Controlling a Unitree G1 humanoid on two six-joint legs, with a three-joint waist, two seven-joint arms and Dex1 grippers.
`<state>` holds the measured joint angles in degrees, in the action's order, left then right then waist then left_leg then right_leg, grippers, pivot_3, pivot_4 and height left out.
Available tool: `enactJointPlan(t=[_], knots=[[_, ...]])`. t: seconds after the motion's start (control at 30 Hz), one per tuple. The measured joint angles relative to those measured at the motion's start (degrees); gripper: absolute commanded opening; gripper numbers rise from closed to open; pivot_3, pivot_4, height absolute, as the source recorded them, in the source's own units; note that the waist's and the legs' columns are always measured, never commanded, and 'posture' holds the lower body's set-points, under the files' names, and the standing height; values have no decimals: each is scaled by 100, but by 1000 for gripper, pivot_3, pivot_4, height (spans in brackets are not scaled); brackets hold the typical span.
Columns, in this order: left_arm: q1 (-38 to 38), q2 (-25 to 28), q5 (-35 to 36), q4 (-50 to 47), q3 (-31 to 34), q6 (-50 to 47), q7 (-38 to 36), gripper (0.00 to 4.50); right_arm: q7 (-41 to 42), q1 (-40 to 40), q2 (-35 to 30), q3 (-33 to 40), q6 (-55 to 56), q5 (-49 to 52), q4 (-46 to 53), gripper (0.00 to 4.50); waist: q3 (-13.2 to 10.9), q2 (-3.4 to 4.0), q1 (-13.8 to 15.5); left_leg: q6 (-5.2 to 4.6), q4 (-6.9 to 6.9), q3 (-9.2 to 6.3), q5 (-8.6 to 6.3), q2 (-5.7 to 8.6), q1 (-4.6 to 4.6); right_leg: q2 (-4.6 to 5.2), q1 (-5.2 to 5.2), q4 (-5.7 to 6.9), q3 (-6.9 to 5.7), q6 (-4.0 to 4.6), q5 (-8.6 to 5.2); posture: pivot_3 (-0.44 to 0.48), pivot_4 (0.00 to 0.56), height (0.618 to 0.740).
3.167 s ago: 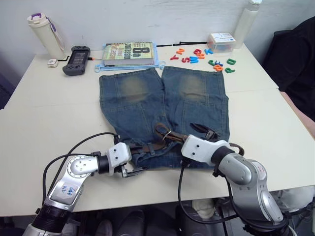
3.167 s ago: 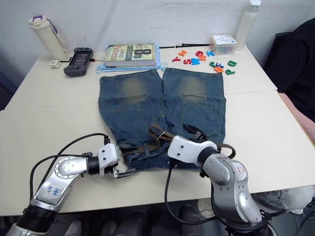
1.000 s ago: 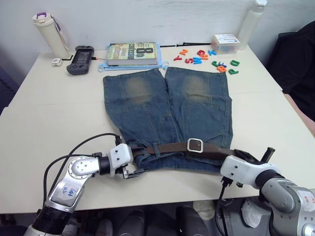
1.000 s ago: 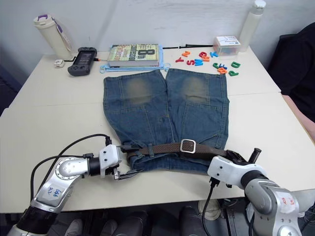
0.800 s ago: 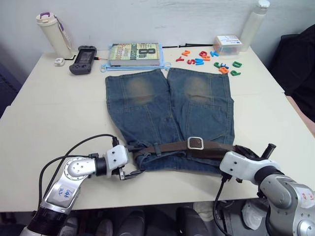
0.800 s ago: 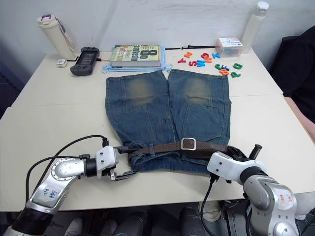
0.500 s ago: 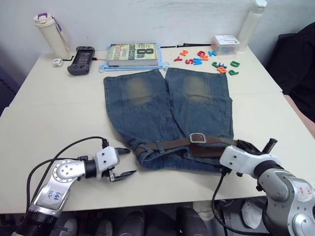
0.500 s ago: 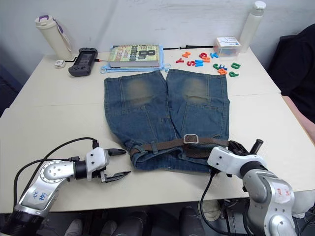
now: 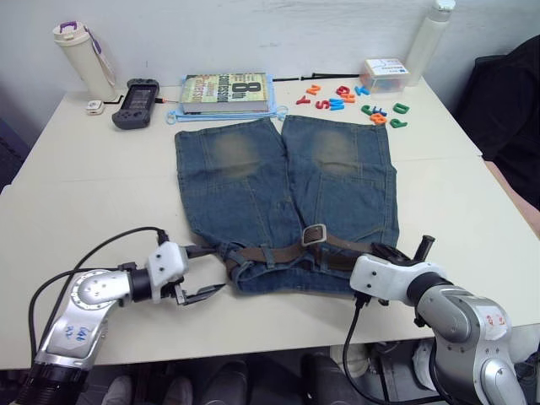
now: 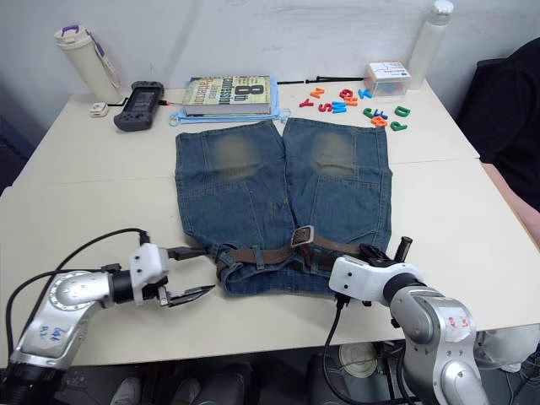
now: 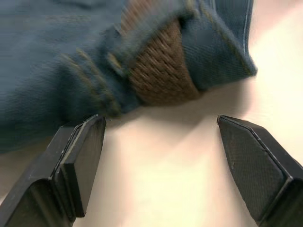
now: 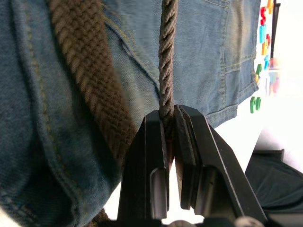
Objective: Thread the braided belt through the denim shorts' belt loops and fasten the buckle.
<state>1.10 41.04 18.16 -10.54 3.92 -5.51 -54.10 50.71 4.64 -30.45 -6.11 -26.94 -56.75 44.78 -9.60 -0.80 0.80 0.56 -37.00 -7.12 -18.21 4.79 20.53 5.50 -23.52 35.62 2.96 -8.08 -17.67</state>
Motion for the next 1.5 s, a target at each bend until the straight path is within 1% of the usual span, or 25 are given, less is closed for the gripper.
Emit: enactJointPlan(t=[0.03,0.07,0.1,0.17,0.2,0.27,0.3,0.33,0.47,0.57,0.63,0.77,0.83,0.97,1.1,1.2,1.3,1.37,1.43,1.5], knots=[[-33,57,246,-154,137,-178,-76,4172,6,-41,7,36,-46,-6,-1,53,0,0,-2,0,-1,-1,-1,-1,0,1,0,0,0,0,0,0,150,740],[-41,91,439,-291,256,-340,-110,4172,11,-86,32,78,-73,-11,-2,887,-2,2,-4,1,-1,-1,-2,-1,0,1,0,-1,0,0,0,0,150,740],[-36,124,605,-434,335,-490,-115,4172,16,-128,58,126,-97,-12,-2,1176,-3,3,-3,0,-1,-1,-2,-1,0,0,0,-1,0,0,0,0,150,740],[34,172,881,-704,421,-856,-93,4172,32,-174,96,212,-179,-8,-2,1950,-4,4,-7,1,-1,-1,-2,-1,0,-1,0,-1,-1,1,0,0,150,740],[155,163,956,-833,395,-1053,-46,4172,53,-229,195,231,-242,18,-9,2501,-5,2,4,1,-2,-3,-2,-1,0,-2,1,0,-3,0,0,0,150,740],[410,59,991,-1040,272,-1278,95,4172,129,-327,334,220,-323,167,11,3464,-7,5,12,1,-2,-3,-2,1,0,-4,2,0,-4,0,0,0,150,740],[512,-36,987,-1140,162,-1348,192,4172,184,-345,366,213,-333,262,34,3845,-9,7,12,1,-2,-3,-2,4,0,-4,2,0,-3,0,0,0,150,740],[552,-101,956,-1176,79,-1374,255,4172,239,-346,374,215,-343,340,60,4434,-9,7,9,0,-1,-3,-2,3,0,-4,2,-1,-2,0,0,0,150,740],[744,-430,546,-1086,-426,-1379,589,4172,618,-301,385,380,-596,847,292,4482,-12,8,0,1,0,-1,-4,1,2,-9,-1,-3,-2,0,0,0,150,740],[863,-513,443,-1081,-557,-1395,661,4172,814,-293,445,423,-864,1127,397,4482,-14,8,-18,4,-1,-1,-5,-5,2,-12,-2,-2,-2,1,0,0,150,740],[999,-540,263,-1022,-698,-1383,725,4172,977,-129,448,349,-1062,1276,435,4482,-14,9,-7,5,0,-3,-5,-5,1,-11,-1,-2,-4,3,-2,0,150,740],[1121,-582,-309,-644,-1087,-1323,905,4172,782,13,553,71,-1267,1143,345,4482,-14,10,-14,4,-2,1,-5,-1,1,-11,-2,-1,-1,3,-1,0,150,740],[1118,-593,-566,-515,-1263,-1293,958,4172,636,-51,595,-30,-1539,950,228,4482,-13,8,-13,4,-4,0,-6,0,1,-10,-1,-1,-1,3,-1,0,150,740],[941,-541,-767,-448,-1382,-1210,939,4172,499,-245,664,-29,-2003,812,105,4482,-11,4,-8,4,-5,-1,-6,-1,-1,-8,2,0,-2,3,-1,0,150,740],[753,-429,-965,-358,-1400,-914,910,4172,370,-381,544,-17,-2101,819,-21,4482,-9,1,7,4,-5,-2,-6,-1,-7,-6,8,-2,-4,3,-1,0,150,740],[696,-464,-931,-265,-1342,-778,911,4172,367,-398,452,5,-2153,914,-13,4482,-9,2,19,3,-5,-2,-7,-1,-7,-5,8,-2,-3,3,-1,0,150,740],[630,-582,-647,-317,-1111,-950,933,4172,486,-340,260,260,-2201,1229,44,4482,-11,4,42,1,-4,-2,-8,-2,-3,-5,5,-3,-3,2,-1,0,150,740],[517,-600,-433,-488,-918,-1123,941,4172,540,-272,8,558,-2188,1420,33,4482,-13,4,47,-1,-4,-2,-10,-1,2,-4,3,-6,-4,2,-1,0,150,740],[285,-591,-44,-783,-592,-1300,869,4172,659,-158,-269,1044,-2097,1798,12,4482,-15,6,43,-1,-3,0,-15,-6,4,0,1,-10,-1,2,-1,0,150,740],[121,-584,391,-1107,-261,-1486,781,4172,860,-164,-288,1413,-2072,2365,92,4482,-19,7,39,6,-4,0,-20,-21,4,1,1,-12,-2,3,-1,0,150,740]])
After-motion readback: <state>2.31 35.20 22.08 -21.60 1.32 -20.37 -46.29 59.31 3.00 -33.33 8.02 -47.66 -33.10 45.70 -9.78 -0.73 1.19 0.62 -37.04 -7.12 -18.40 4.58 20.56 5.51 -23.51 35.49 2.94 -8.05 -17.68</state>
